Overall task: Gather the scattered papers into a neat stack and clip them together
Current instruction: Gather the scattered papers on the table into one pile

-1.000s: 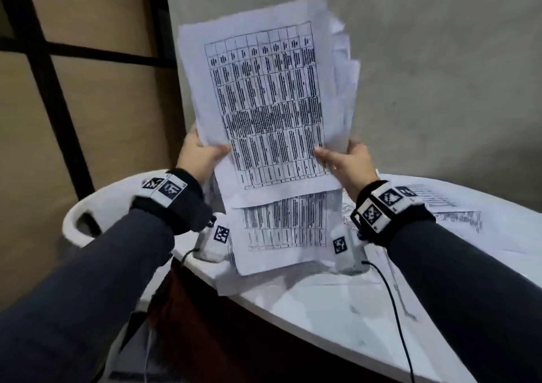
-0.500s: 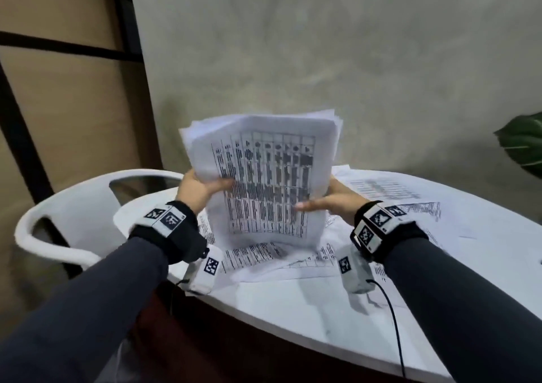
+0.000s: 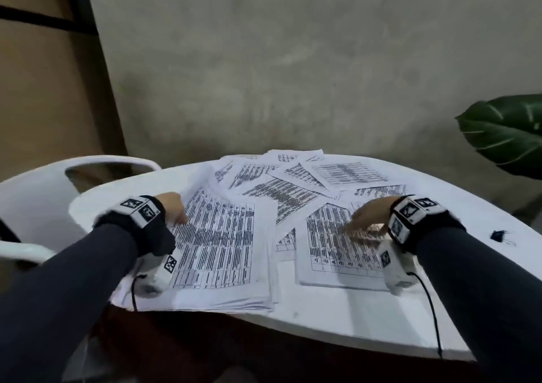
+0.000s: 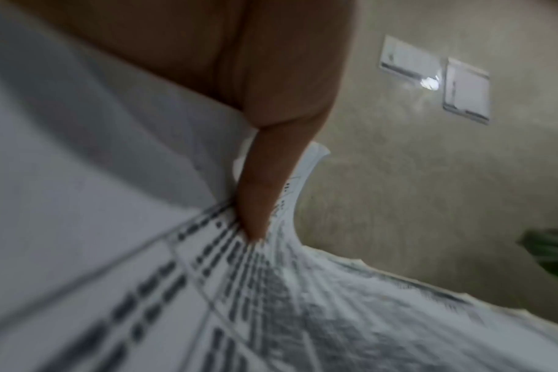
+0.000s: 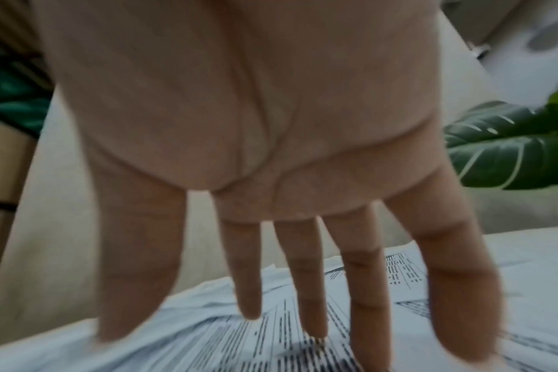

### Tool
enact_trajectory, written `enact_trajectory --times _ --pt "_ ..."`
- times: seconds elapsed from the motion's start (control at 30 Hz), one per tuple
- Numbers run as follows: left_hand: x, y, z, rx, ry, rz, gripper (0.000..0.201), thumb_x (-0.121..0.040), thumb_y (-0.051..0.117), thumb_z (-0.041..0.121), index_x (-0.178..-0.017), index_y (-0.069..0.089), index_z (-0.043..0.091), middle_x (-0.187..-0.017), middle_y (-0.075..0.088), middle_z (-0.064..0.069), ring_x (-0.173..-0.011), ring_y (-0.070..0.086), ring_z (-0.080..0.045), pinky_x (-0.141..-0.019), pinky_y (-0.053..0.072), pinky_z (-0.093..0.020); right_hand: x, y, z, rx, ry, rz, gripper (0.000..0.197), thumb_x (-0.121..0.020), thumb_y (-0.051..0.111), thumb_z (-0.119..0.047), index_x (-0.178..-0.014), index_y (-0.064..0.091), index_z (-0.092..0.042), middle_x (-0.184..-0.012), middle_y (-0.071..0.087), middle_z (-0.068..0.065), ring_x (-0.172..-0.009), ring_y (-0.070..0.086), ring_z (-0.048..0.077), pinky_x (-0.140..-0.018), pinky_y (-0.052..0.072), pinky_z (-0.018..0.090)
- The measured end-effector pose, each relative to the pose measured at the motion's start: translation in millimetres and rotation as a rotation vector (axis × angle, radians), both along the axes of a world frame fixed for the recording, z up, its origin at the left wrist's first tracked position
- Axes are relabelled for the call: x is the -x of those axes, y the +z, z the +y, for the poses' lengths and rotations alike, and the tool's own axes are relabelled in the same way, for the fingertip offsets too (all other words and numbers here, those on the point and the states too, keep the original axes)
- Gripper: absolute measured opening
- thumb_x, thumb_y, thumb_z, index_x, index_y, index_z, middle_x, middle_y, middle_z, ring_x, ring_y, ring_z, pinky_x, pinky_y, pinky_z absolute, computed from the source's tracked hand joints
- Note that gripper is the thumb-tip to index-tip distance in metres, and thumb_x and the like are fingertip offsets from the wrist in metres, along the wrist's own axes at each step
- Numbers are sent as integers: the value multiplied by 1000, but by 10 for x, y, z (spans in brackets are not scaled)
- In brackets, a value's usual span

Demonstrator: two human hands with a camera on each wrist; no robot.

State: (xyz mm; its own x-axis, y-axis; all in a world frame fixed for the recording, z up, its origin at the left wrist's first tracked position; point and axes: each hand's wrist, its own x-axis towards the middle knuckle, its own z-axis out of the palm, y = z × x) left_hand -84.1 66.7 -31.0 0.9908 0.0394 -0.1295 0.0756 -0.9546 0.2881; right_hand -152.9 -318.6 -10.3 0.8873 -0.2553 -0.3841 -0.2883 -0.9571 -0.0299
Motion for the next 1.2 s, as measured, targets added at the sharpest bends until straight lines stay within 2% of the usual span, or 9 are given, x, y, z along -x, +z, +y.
enact_trajectory --times 0.27,0.4,0.5,0.57,0.7,0.83,1.07,1.13,1.2 --pt "-56 -36 -230 -98 -41 67 46 -83 68 22 -120 57 -3 -125 60 -16 -117 56 -28 -95 44 -31 23 -135 -236 -5 -136 -62 65 -77 67 -53 -117 62 -2 -124 62 10 -99 56 23 -83 42 28" --pt "-28 -128 -422 -154 -190 163 9 -78 68 16 -81 63 9 -86 63 -10 -82 59 -25 -65 43 -25 -54 -178 -64 -120 -71 -197 31 -79 72 -39 -105 73 -22 -110 66 6 -116 58 26 -81 41 23" --pt "47 -170 -543 10 -277 256 16 -76 71 14 -82 57 11 -76 58 -6 -73 53 -21 -62 40 -22 13 -140 -2 -8 -19 -180 37 -87 61 -43 -110 70 -15 -113 66 5 -104 60 21 -78 38 20" --pt "97 -128 -531 231 -243 322 18 -76 73 5 -82 56 8 -67 60 -4 -70 53 -23 -57 46 -18 38 -131 12 22 -61 -125 41 -89 55 -48 -83 68 -10 -91 63 6 -99 56 20 -81 40 25" --pt "-149 -6 -213 500 -143 216 44 -48 76 14 -88 65 -1 -93 65 -17 -90 60 -30 -90 45 -33 77 -87 -119 68 -149 -189 54 -95 43 -47 -126 57 -5 -133 56 10 -124 52 24 -99 42 30" --pt "-277 119 -26 813 17 190 28 -80 55 -8 -108 61 -3 -93 70 -20 -93 61 -37 -95 46 -47 168 -62 -322 85 -120 -220 43 -96 44 -28 -138 45 -24 -138 52 9 -126 52 26 -105 42 31" --pt "-329 71 -569 173 -32 62 41 -83 67 13 -117 59 -9 -124 60 -22 -118 55 -35 -97 43 -37 26 -157 -74 -10 -104 -238 33 -97 42 -34 -115 65 -19 -132 58 8 -122 55 26 -99 42 30" --pt "-343 31 -720 127 -148 92 23 -82 68 18 -95 67 -1 -102 66 -16 -101 59 -32 -79 47 -32 -40 -178 -14 -118 -124 -284 25 -97 45 -32 -88 67 -25 -111 70 4 -109 62 23 -86 45 24" --pt "-360 -21 -826 156 -205 147 18 -81 68 22 -68 60 14 -82 60 -10 -85 55 -25 -67 41 -26 -153 -190 10 -368 -264 -309 32 -95 52 -33 -67 60 -21 -53 68 -11 -61 63 5 -58 42 14"
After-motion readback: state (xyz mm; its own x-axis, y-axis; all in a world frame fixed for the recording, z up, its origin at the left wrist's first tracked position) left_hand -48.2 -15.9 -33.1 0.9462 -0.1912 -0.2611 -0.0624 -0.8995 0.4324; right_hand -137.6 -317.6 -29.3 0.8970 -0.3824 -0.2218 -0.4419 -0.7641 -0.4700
